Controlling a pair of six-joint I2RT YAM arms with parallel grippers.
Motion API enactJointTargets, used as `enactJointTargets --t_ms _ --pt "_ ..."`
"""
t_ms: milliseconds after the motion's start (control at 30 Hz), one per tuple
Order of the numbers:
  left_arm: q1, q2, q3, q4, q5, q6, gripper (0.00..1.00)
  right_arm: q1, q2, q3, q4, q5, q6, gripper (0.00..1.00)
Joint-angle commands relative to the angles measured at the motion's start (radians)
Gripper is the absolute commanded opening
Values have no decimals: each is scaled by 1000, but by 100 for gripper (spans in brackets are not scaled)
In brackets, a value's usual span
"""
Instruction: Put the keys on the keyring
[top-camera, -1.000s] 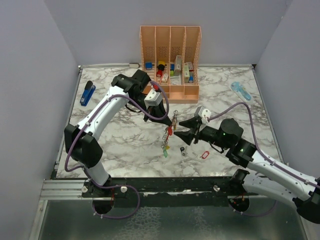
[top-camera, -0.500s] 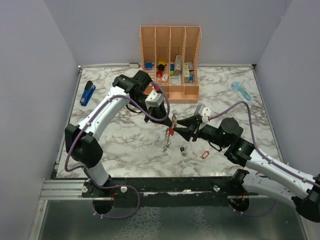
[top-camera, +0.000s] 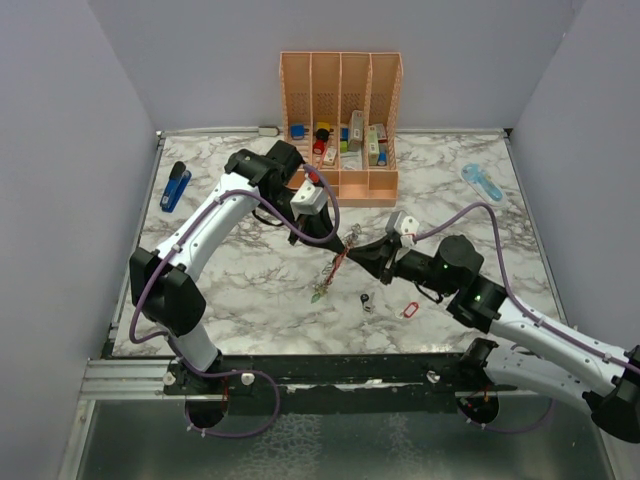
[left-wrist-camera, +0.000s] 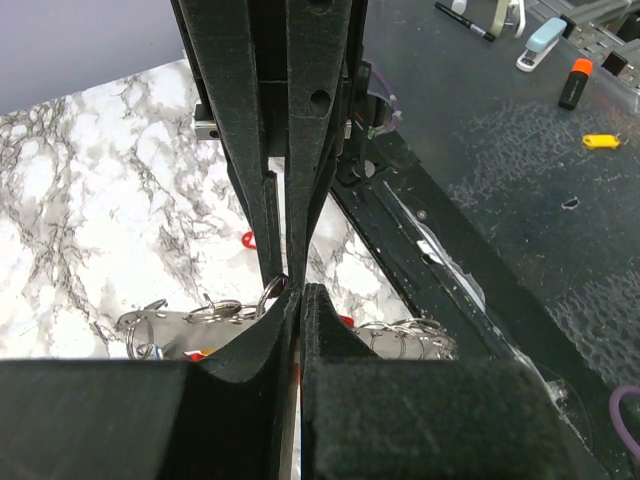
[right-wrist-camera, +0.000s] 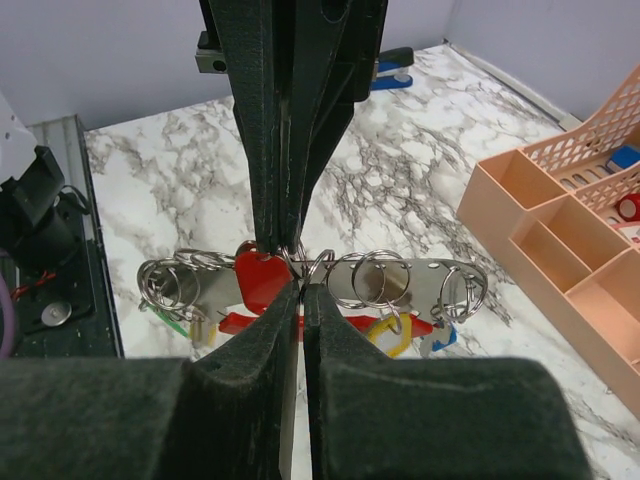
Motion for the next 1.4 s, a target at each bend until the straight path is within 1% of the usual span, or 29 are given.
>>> enactJointTargets --t_ms 0,133,233,267,367,400,467,533,700,800,933,1000,1133,1367 --pt "-5 -2 11 -18 -4 18 0 -3 -21 16 14 11 -17 4" --pt "-2 9 43 -18 -52 19 0 -3 -26 26 -22 4 -23 1" --pt "0 24 66 -18 -96 16 0 -3 -36 39 -58 0 -31 1" --pt "-1 38 71 -18 -114 16 3 -3 -40 46 -72 0 -35 1" --pt "0 50 88 -18 -149 16 26 -3 -47 68 -116 0 -54 1" --pt "-1 53 96 -18 -158 14 30 -3 -47 77 -132 0 -59 1" --pt "0 56 106 -17 -168 13 35 -3 -45 90 -156 -1 -65 1" --pt "0 55 107 -17 -171 19 42 -3 -39 100 -171 -9 -69 1" --pt "-2 57 118 -18 -159 29 48 -3 -19 115 -192 -26 -70 1" --pt "-14 57 116 -18 -140 28 50 -3 1 131 -211 -39 -71 1" --pt "-71 64 113 -18 -184 27 49 -3 39 158 -235 -54 -73 1" --pt "-104 66 118 -18 -211 19 48 -3 51 170 -246 -60 -78 1" --pt "-141 67 114 -18 -254 -2 40 -3 53 176 -253 -56 -79 1" --pt "-144 61 107 -18 -313 0 38 -3 32 165 -258 -51 -69 1"
